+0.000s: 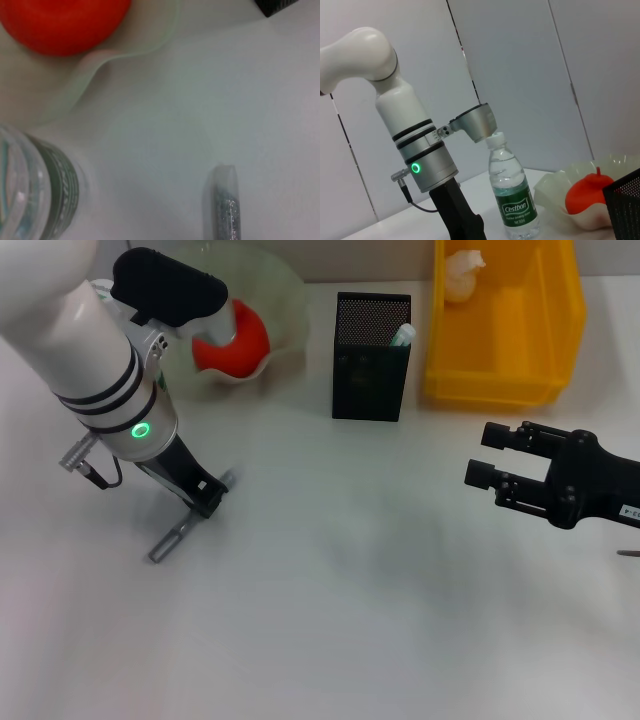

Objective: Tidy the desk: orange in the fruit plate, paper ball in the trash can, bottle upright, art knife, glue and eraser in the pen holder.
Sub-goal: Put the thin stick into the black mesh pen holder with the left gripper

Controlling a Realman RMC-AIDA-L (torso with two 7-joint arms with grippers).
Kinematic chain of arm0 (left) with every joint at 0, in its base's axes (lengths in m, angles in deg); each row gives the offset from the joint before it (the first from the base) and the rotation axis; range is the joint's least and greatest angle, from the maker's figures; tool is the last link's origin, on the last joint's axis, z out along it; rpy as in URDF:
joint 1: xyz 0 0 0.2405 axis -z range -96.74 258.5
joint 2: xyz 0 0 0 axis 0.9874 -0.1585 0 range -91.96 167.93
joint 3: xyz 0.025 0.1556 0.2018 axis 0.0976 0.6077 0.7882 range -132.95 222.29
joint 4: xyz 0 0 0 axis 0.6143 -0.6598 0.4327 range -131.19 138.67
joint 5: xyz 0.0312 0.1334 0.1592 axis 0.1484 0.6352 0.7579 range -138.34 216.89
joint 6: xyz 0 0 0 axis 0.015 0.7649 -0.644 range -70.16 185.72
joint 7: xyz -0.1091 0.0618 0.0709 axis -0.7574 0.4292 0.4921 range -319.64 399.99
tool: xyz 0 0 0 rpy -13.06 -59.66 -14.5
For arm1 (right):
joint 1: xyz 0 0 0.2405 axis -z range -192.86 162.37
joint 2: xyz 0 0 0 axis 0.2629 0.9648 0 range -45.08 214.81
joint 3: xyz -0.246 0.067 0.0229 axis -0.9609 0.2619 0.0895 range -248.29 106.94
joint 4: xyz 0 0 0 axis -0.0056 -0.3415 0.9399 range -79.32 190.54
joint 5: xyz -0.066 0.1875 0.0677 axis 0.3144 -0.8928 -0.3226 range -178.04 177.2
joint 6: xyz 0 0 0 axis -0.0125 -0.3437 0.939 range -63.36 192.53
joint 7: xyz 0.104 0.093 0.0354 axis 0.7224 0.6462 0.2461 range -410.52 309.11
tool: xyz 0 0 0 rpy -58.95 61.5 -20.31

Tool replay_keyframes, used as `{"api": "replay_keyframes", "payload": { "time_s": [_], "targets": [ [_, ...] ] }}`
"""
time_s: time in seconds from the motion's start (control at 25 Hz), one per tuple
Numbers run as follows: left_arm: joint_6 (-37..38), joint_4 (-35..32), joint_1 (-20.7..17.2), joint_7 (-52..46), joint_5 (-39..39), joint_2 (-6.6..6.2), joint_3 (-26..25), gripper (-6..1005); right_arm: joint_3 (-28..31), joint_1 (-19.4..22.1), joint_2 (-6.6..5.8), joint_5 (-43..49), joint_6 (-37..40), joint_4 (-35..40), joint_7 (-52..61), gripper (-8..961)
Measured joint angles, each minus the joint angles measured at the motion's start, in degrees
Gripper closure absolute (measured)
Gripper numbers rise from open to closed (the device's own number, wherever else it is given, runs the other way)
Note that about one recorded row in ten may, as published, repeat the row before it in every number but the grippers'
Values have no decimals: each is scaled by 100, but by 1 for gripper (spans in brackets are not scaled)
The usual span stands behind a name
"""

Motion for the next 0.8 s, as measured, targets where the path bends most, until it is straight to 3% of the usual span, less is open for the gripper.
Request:
{"api": "replay_keyframes", "payload": {
  "time_s": [0.32, 0.52, 0.72, 0.8],
  "targets": [
    [63, -164, -17, 27, 20, 0, 55, 855, 0, 0, 0, 0, 7, 0, 3, 313],
    [227, -905, -273, 229, -311, -30, -115, 855, -1, -1, 0, -8, 8, -2, 7, 314],
    [215, -1533, -626, 872, -1234, -32, -586, 855, 2, -1, 0, -11, 7, -27, 11, 314],
    [-31, -1684, -877, 1398, -2024, -33, -706, 854, 9, 13, 0, -25, -26, -43, 17, 314]
  ]
}}
